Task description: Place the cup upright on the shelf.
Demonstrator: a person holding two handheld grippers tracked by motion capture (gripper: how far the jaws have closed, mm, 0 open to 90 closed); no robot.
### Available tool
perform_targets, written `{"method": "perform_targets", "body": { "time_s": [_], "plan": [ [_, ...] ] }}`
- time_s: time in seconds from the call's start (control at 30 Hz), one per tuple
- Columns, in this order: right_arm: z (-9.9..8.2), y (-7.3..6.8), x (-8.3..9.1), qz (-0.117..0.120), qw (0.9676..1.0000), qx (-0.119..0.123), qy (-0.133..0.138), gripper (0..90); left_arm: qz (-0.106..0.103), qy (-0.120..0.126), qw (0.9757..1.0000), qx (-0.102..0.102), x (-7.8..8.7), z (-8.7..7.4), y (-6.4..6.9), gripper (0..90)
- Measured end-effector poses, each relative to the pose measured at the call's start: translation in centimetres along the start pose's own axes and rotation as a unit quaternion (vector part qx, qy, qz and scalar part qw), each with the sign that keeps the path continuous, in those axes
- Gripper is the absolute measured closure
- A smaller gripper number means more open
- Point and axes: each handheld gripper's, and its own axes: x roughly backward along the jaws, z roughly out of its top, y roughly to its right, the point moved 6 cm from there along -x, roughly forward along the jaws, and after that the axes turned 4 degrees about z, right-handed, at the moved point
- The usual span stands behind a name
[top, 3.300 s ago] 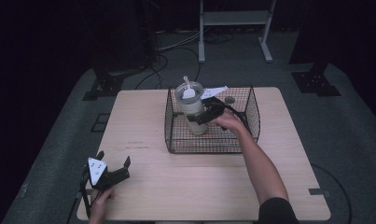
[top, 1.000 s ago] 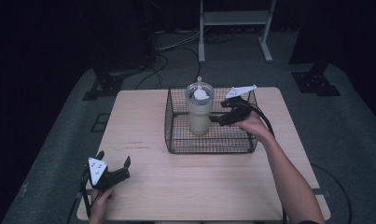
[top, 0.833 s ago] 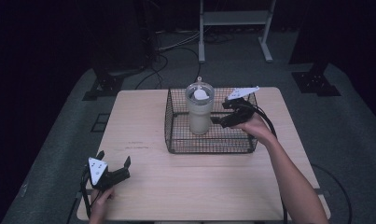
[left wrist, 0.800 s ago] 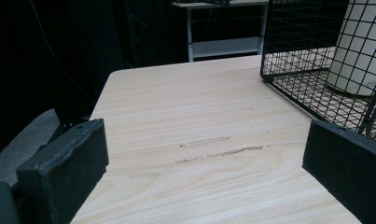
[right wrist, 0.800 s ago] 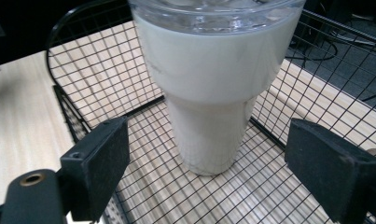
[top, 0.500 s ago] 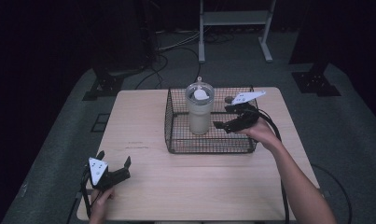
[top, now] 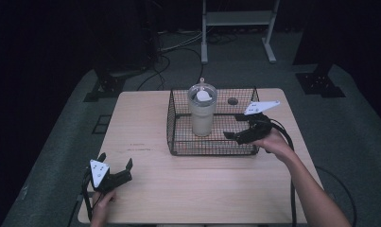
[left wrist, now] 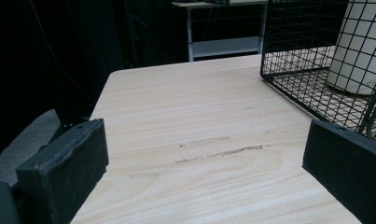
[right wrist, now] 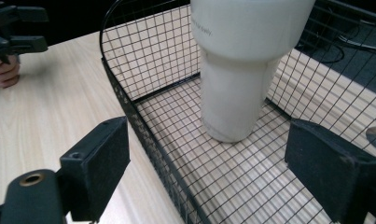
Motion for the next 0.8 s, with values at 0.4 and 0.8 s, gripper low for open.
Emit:
{"method": "perform_targets", "body": {
  "time_s": [0.4, 0.8],
  "plan": [
    [-1.7, -1.3, 1.7, 0.013, 0.9998, -0.002, 0.013, 13.3, 0.001, 0.000, 1.0000, -0.002, 0.0, 0.0, 0.1, 0.0],
    [-3.6, -2.3, 2.7, 0.017, 0.9997, -0.009, 0.014, 13.3, 0.001, 0.000, 1.0000, -0.001, 0.0, 0.0, 0.0, 0.0]
  ]
}}
